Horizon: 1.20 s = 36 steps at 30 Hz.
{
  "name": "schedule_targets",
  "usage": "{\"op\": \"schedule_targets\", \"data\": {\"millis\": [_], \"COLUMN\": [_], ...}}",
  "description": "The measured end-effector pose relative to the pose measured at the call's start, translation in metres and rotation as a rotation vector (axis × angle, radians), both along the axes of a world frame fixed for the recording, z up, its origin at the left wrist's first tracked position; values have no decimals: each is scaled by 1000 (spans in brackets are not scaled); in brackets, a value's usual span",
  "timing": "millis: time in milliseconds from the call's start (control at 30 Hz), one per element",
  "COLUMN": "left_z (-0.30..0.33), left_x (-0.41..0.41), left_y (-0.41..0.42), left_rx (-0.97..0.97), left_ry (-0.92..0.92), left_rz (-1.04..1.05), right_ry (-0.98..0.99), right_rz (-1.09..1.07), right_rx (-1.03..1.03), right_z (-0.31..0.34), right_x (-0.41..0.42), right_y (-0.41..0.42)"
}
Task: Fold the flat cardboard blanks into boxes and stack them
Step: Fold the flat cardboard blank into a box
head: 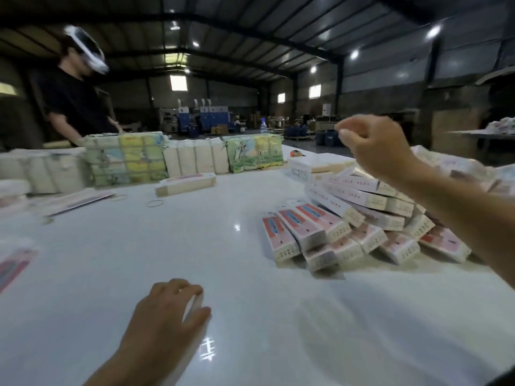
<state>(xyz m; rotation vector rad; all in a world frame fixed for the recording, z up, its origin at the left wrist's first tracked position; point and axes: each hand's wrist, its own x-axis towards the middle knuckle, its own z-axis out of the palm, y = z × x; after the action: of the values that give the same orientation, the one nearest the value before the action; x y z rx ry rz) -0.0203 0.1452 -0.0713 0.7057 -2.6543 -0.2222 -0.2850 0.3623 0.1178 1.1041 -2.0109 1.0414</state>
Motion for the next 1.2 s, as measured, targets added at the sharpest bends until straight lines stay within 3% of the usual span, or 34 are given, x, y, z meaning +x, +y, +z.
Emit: {"op": "schedule_targets", "data": {"millis": [67,167,300,367,500,567,767,833,933,1200], "left_z": [5,11,8,7,28,49,75,67,54,63], "left_x": [2,4,6,4,9,26,117,136,144,157], "left_y": [9,11,8,5,-32,-76,-217,-238,-259,-288], "left_rx": [2,-2,28,61,353,350,65,52,64,312], "left_ry": [-19,-58,-25,-41,-25,-13,-152,-269,-359,-108], "left_rz": [-21,11,-7,-16,-67,8,806,967,1005,926], "right_ry": [26,40,-16,-22,-28,-24,64,138,153,205], "right_rz": [178,279,305,315,304,310,260,278,361,292], "right_rx": [217,542,719,698,647,620,512,454,363,388], "right_z": [-44,-113,-165,-177,-183,-184,-186,-187,-192,-191], "right_x": [54,106,126,127,126,125,129,129,121,121], "right_y": [-34,-73,-95,-96,-94,-95,-103,-106,-112,-109]}}
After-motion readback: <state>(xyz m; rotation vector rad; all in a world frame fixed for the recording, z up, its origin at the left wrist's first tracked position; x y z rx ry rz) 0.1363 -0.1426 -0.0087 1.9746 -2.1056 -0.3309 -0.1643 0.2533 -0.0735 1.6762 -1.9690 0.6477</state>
